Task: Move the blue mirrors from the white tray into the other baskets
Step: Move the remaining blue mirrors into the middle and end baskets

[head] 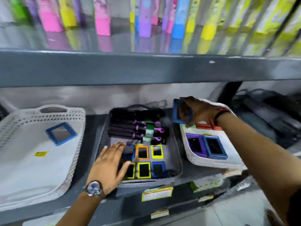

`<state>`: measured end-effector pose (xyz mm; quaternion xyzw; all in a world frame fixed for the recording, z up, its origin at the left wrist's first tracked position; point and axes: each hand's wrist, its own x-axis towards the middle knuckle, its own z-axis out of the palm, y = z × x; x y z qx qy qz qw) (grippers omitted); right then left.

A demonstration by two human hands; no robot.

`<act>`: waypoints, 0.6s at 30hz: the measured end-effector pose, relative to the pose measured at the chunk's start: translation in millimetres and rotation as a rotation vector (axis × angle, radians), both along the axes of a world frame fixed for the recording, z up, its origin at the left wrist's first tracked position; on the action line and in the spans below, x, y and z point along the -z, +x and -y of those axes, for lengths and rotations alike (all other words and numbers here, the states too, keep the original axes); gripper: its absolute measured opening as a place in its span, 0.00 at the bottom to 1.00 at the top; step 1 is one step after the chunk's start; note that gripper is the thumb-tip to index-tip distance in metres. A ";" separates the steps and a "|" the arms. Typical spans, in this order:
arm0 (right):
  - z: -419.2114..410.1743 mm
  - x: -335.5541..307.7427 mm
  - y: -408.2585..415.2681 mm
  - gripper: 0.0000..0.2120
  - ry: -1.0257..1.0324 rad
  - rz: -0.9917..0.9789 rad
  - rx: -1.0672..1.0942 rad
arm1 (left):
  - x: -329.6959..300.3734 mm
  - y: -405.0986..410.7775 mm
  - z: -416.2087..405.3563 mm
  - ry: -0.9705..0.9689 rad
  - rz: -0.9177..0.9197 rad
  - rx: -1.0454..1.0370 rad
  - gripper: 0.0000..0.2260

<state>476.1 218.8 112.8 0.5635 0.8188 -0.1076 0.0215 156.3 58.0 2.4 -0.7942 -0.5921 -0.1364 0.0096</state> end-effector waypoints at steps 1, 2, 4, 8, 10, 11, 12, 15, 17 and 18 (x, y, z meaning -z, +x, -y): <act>5.6 0.5 23.7 0.51 -0.008 0.010 0.037 | 0.4 -0.3 -0.9 -0.002 -0.006 -0.007 0.31; 11.2 1.2 47.4 0.54 -0.021 0.046 0.082 | 0.7 -0.2 -1.3 -0.006 -0.015 -0.012 0.32; 25.1 2.7 84.2 0.57 -0.077 0.145 0.169 | 1.2 0.3 -1.5 -0.006 -0.037 -0.016 0.33; 42.4 16.4 126.5 0.68 -0.226 0.371 0.268 | 3.1 0.3 -1.7 0.013 -0.063 -0.025 0.34; 41.2 29.7 148.1 0.71 -0.308 0.384 0.320 | 3.5 0.5 -1.8 0.025 -0.061 -0.028 0.34; 39.0 39.6 160.2 0.73 -0.341 0.382 0.325 | 3.9 0.7 -1.8 0.029 -0.056 -0.030 0.34; 36.6 47.4 170.9 0.75 -0.370 0.384 0.325 | 4.2 0.8 -1.8 0.032 -0.051 -0.032 0.34; 36.2 60.1 175.7 0.78 -0.384 0.499 0.301 | 5.5 0.4 -1.7 0.030 -0.031 -0.034 0.34; 44.3 64.1 166.6 0.68 -0.372 0.560 0.303 | 6.6 -0.2 -1.8 0.012 -0.007 -0.041 0.35; 48.3 64.2 162.4 0.64 -0.355 0.539 0.330 | 6.8 -0.5 -2.2 0.006 0.003 -0.047 0.35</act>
